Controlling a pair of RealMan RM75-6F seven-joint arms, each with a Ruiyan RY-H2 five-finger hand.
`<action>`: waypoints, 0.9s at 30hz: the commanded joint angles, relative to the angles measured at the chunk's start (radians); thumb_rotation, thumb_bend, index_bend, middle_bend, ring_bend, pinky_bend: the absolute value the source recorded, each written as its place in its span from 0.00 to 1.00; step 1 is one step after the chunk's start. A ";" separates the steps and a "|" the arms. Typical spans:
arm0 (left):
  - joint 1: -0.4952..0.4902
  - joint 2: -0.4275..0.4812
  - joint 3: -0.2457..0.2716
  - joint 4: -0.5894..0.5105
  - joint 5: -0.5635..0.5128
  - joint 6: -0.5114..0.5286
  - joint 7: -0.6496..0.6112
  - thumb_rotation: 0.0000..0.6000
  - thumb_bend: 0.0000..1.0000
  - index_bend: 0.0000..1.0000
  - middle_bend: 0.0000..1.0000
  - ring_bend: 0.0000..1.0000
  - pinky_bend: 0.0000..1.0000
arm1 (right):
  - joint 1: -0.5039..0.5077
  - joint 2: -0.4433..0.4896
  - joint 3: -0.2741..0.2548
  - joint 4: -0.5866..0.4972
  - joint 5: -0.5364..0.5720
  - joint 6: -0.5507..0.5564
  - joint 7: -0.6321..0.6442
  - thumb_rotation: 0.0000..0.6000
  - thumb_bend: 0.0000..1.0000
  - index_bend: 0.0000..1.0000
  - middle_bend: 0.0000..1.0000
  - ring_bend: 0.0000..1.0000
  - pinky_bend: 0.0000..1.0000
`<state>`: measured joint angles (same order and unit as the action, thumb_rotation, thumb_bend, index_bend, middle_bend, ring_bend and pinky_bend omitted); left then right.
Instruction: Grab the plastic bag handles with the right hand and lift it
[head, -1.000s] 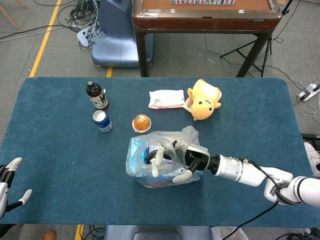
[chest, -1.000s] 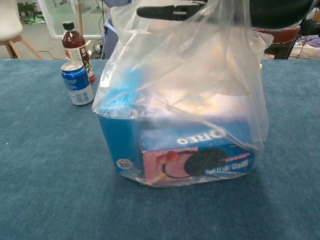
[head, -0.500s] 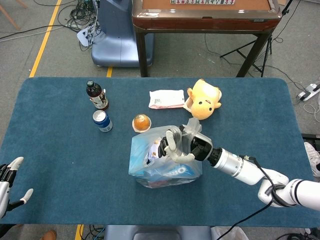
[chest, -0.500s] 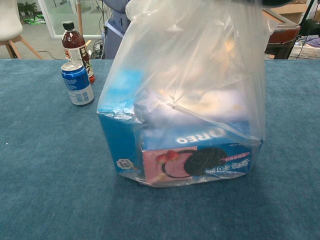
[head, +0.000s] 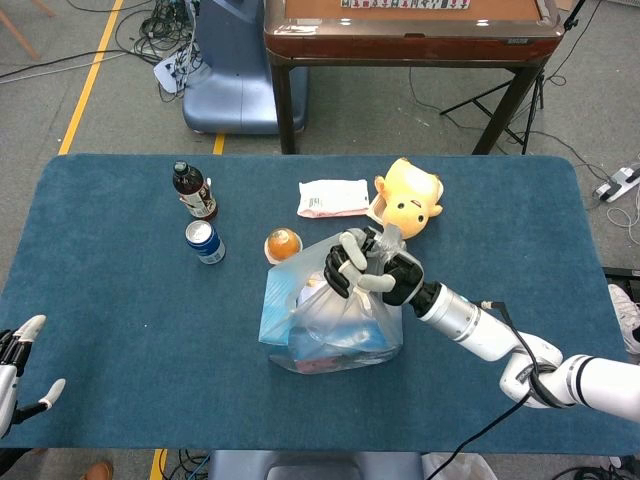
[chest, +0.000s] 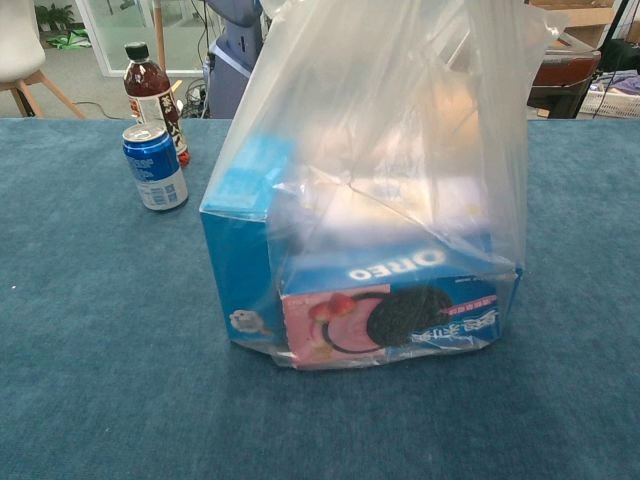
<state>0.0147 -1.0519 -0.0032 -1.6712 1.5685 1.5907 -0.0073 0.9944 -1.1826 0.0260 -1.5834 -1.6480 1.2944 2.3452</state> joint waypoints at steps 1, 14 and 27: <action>0.000 0.000 0.000 -0.001 0.000 0.000 0.000 1.00 0.22 0.06 0.12 0.13 0.09 | -0.003 0.004 0.024 -0.017 0.022 -0.020 0.018 1.00 0.16 0.73 0.74 0.68 0.74; -0.001 0.000 0.000 -0.005 0.002 -0.001 0.005 1.00 0.22 0.06 0.12 0.13 0.09 | 0.016 0.066 0.139 -0.119 0.031 -0.040 -0.011 1.00 0.42 0.79 0.79 0.78 0.82; -0.005 -0.004 -0.005 0.002 -0.009 -0.008 0.005 1.00 0.22 0.06 0.12 0.13 0.09 | 0.036 0.114 0.224 -0.177 0.055 -0.095 -0.042 1.00 0.44 0.80 0.80 0.79 0.83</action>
<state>0.0102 -1.0554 -0.0085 -1.6695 1.5592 1.5832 -0.0025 1.0280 -1.0703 0.2465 -1.7584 -1.5945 1.2025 2.3049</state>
